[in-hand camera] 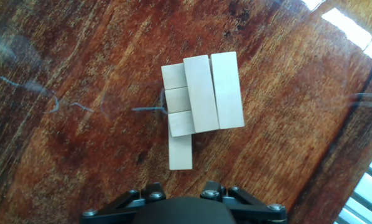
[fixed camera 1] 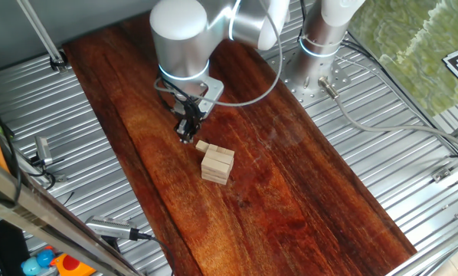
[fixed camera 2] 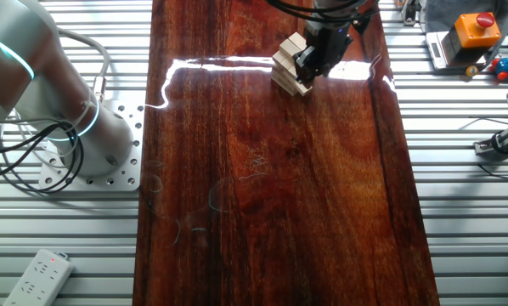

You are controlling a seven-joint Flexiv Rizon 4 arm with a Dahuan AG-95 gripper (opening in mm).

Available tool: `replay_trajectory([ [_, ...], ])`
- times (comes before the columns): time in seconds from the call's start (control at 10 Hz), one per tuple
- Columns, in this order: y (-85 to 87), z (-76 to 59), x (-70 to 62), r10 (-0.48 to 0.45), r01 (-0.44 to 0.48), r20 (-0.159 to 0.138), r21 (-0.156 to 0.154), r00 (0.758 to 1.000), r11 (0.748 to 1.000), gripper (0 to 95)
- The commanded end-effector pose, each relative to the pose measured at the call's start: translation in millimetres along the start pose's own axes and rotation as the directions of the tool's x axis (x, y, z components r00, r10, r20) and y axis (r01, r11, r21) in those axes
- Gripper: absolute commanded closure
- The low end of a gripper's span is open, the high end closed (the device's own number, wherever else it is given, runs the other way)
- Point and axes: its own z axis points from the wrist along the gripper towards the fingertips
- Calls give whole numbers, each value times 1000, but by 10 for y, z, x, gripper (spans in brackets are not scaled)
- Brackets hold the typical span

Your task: Play Jenga

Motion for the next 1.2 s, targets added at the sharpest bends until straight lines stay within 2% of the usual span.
replay_trajectory([
  [0.1, 10, 15, -4, -1, 1, -3, 3, 1000, 1000, 570],
  [0.7, 59, 181, -53, 1, -1, 2, 11, 1000, 1000, 570],
  [1.2, 85, 266, -110, 2, -1, -2, 23, 1000, 1000, 570],
])
